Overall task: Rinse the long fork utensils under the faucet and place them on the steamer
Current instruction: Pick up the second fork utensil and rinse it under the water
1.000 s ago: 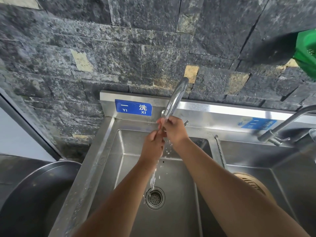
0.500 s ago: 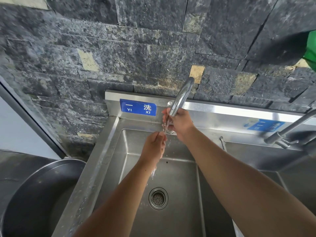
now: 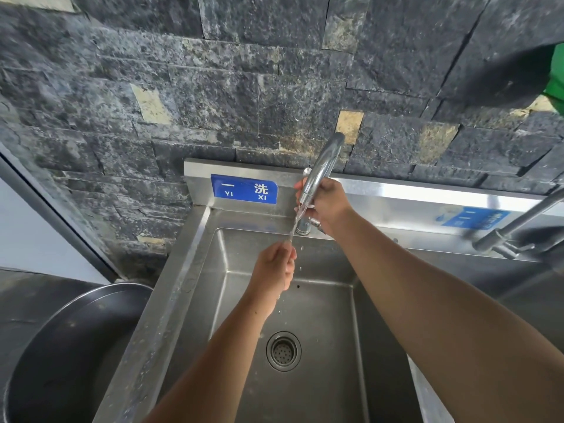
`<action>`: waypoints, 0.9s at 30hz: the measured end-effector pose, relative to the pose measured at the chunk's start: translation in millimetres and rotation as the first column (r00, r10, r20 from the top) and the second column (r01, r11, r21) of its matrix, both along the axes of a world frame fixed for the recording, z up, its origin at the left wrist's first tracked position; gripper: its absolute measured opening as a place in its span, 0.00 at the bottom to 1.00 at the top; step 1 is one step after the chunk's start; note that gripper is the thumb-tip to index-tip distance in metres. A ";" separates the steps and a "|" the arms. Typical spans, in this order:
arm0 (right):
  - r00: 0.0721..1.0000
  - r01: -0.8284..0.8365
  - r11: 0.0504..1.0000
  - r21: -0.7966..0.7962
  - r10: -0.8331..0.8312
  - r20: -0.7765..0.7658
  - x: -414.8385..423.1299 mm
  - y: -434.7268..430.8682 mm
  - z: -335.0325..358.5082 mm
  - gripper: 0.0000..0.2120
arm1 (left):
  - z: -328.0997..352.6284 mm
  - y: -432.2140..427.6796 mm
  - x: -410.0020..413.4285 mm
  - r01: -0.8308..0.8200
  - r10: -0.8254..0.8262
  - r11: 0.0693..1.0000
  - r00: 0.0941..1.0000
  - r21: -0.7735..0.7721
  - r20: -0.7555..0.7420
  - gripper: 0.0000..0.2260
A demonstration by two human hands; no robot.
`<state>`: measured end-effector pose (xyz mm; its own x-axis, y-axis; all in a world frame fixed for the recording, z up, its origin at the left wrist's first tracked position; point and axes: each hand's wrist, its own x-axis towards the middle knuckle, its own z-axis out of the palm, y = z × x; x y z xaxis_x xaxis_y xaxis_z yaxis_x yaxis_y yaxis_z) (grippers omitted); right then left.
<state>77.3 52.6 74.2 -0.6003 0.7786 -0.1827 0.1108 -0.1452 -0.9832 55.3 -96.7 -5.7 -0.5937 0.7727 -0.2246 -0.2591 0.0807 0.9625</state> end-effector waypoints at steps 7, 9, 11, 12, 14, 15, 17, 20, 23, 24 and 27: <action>0.999 0.041 0.999 0.000 -0.041 0.002 -5.3 7.6 0.2 0.14 | -8.1 -0.8 3.5 0.001 -0.002 1.000 0.999 0.018 0.037 0.15; 0.996 0.087 0.996 -0.034 -0.087 -0.013 -9.5 9.8 1.0 0.11 | -10.1 -2.6 5.9 -0.005 0.004 1.000 0.999 0.017 0.036 0.16; 0.995 0.095 0.993 -0.068 -0.097 -0.023 -12.1 10.2 1.1 0.10 | -11.8 -4.4 7.2 -0.003 0.002 1.000 0.999 0.014 0.032 0.16; 0.996 0.090 0.994 -0.066 -0.092 -0.020 -12.0 9.4 0.3 0.10 | -12.2 -4.8 6.9 0.005 -0.006 1.000 1.000 0.011 0.031 0.16; 0.997 0.072 0.997 -0.020 -0.072 -0.003 -10.2 5.1 -4.0 0.13 | -11.8 -4.8 5.8 0.032 -0.031 0.999 0.999 -0.004 0.037 0.16; 0.998 0.064 0.998 0.004 -0.064 0.008 -8.7 2.1 -6.9 0.15 | -12.0 -5.1 5.5 0.042 -0.041 0.999 0.998 -0.016 0.038 0.15; 0.998 0.061 0.998 0.024 -0.062 0.027 -4.5 -3.7 -12.9 0.15 | -14.5 -7.0 6.4 0.050 -0.049 0.998 0.998 -0.042 0.030 0.15; 0.997 0.016 1.000 0.018 -0.017 0.069 2.6 -14.8 -26.5 0.13 | -17.0 -9.4 6.6 0.040 -0.038 0.999 0.998 -0.029 0.054 0.15; 0.988 -0.095 0.991 0.093 0.082 0.133 8.7 -37.9 -48.8 0.16 | -6.9 -2.1 -0.9 -0.004 0.003 1.000 0.996 0.008 0.095 0.18; 0.989 -0.103 0.988 0.116 0.090 0.114 10.6 -46.7 -56.3 0.17 | -3.2 1.0 -4.5 -0.027 0.026 1.000 0.995 0.004 0.092 0.19; 0.998 -0.048 0.998 0.038 0.046 0.035 16.4 -65.6 -74.6 0.14 | -0.1 3.0 -8.2 -0.080 0.078 0.997 0.994 0.021 0.073 0.16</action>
